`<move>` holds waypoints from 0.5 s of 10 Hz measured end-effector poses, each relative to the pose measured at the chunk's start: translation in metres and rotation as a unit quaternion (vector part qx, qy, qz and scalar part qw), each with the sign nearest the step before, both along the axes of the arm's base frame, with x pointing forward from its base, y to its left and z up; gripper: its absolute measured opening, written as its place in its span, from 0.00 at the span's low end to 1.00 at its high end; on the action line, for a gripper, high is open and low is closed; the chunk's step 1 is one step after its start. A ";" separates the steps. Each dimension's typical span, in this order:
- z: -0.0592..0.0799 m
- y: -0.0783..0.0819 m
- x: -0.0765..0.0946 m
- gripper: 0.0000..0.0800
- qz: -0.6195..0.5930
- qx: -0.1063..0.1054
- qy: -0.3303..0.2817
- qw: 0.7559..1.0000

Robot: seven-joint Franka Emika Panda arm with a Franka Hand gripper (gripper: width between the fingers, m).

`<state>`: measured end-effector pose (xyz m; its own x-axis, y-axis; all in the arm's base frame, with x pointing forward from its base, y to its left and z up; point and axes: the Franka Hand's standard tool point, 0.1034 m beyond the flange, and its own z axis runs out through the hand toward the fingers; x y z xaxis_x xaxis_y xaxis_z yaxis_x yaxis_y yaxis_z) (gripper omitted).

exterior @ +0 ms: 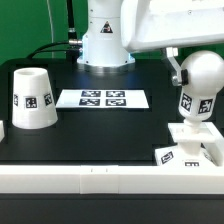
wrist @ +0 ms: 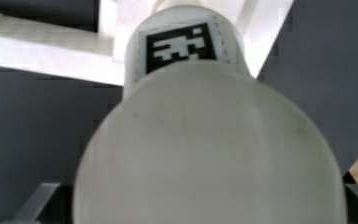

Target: Assemble lamp

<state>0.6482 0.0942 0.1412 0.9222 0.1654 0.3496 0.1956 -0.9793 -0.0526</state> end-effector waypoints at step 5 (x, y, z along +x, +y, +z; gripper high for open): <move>-0.013 0.000 -0.009 0.72 0.001 -0.002 0.010 1.000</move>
Offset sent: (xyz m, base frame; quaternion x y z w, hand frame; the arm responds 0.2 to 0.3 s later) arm -0.0092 0.0019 -0.0076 -0.0066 0.0077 -0.0035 0.9999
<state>0.6390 0.0943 0.1285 0.9286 0.1688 0.3305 0.1970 -0.9790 -0.0533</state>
